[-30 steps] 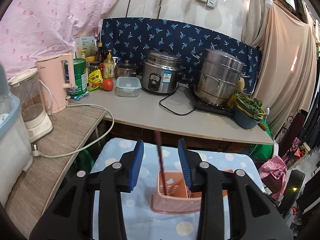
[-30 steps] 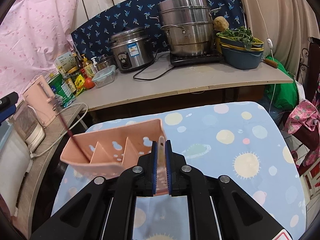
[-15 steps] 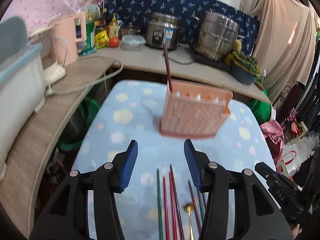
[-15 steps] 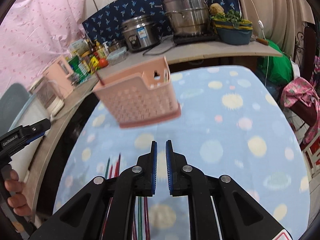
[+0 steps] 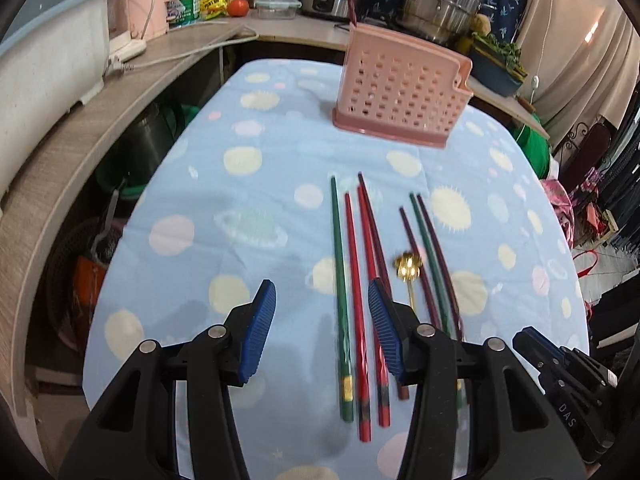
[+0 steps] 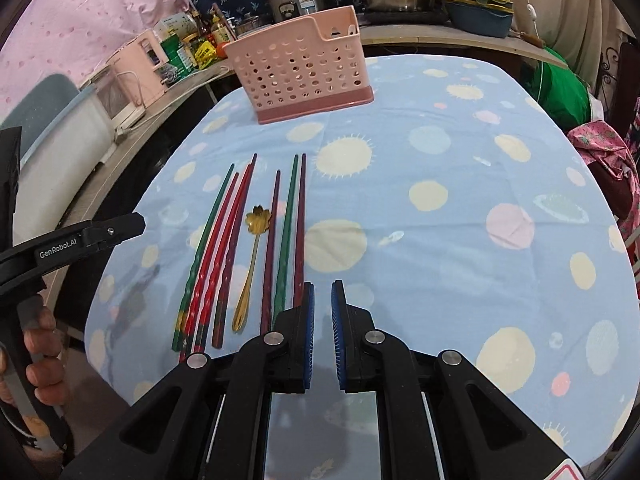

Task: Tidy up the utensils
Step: 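Grasp the green chopstick with the left tool while the right tool grasps a dark red chopstick, then lift the green chopstick with the left tool while the right tool carries the dark red chopstick to the basket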

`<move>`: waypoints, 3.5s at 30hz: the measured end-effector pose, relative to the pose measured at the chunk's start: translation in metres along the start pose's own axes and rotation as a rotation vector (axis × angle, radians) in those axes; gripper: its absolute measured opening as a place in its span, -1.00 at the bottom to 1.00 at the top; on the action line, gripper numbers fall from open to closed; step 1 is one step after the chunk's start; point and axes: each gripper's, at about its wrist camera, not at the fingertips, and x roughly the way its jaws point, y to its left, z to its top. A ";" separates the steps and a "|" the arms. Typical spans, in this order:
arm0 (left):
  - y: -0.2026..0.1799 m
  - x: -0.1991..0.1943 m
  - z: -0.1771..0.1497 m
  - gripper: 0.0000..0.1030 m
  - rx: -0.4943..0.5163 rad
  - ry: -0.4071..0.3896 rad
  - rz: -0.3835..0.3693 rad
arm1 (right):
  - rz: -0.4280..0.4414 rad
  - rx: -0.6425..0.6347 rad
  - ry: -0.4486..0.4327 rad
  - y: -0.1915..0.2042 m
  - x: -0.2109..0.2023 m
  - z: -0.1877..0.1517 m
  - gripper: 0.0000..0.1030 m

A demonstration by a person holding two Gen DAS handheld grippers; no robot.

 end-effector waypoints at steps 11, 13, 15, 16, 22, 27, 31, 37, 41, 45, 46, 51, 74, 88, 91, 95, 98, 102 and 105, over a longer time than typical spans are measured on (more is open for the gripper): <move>0.003 0.009 -0.037 -0.11 0.013 0.050 0.020 | 0.008 -0.029 0.075 0.013 0.016 -0.031 -0.80; 0.003 0.009 -0.040 -0.11 0.014 0.054 0.021 | 0.009 -0.034 0.081 0.015 0.017 -0.033 -0.80; 0.002 0.009 -0.042 -0.11 0.015 0.059 0.018 | 0.011 -0.035 0.087 0.016 0.018 -0.035 -0.80; 0.002 0.009 -0.043 -0.11 0.015 0.060 0.016 | 0.011 -0.037 0.089 0.017 0.019 -0.035 -0.80; -0.001 0.011 -0.050 -0.11 0.025 0.076 0.009 | 0.009 -0.037 0.097 0.016 0.021 -0.038 -0.80; -0.004 0.014 -0.056 -0.11 0.034 0.093 0.002 | 0.006 -0.041 0.100 0.017 0.024 -0.039 -0.80; -0.007 0.016 -0.059 -0.11 0.043 0.102 -0.001 | 0.006 -0.041 0.097 0.017 0.025 -0.039 -0.80; -0.010 0.020 -0.062 -0.11 0.048 0.115 -0.005 | 0.004 -0.039 0.095 0.017 0.026 -0.039 -0.83; -0.010 0.022 -0.064 -0.11 0.049 0.120 0.001 | 0.004 -0.039 0.095 0.016 0.026 -0.039 -0.83; -0.010 0.025 -0.065 -0.12 0.056 0.125 0.012 | 0.004 -0.039 0.095 0.016 0.026 -0.039 -0.83; -0.010 0.026 -0.066 -0.12 0.057 0.128 0.013 | 0.004 -0.039 0.095 0.016 0.026 -0.039 -0.83; -0.008 0.031 -0.068 -0.14 0.060 0.138 0.031 | 0.004 -0.040 0.095 0.016 0.026 -0.039 -0.83; -0.016 0.031 -0.071 -0.86 0.105 0.121 0.006 | -0.003 -0.054 0.088 0.017 0.027 -0.037 -0.83; -0.014 0.031 -0.071 -0.86 0.091 0.131 -0.009 | 0.014 -0.036 0.093 0.016 0.028 -0.036 -0.80; -0.015 0.031 -0.071 -0.86 0.090 0.130 -0.009 | 0.012 -0.040 0.088 0.017 0.028 -0.037 -0.80; -0.014 0.031 -0.072 -0.86 0.088 0.130 -0.012 | 0.008 -0.049 0.082 0.018 0.028 -0.038 -0.83; -0.014 0.030 -0.072 -0.86 0.088 0.131 -0.023 | 0.010 -0.045 0.082 0.017 0.028 -0.038 -0.84; -0.014 0.023 -0.070 -0.86 0.085 0.121 -0.036 | 0.009 -0.036 0.077 0.015 0.024 -0.037 -0.84; -0.012 0.012 -0.065 -0.87 0.070 0.101 -0.049 | 0.013 -0.027 0.053 0.013 0.014 -0.031 -0.84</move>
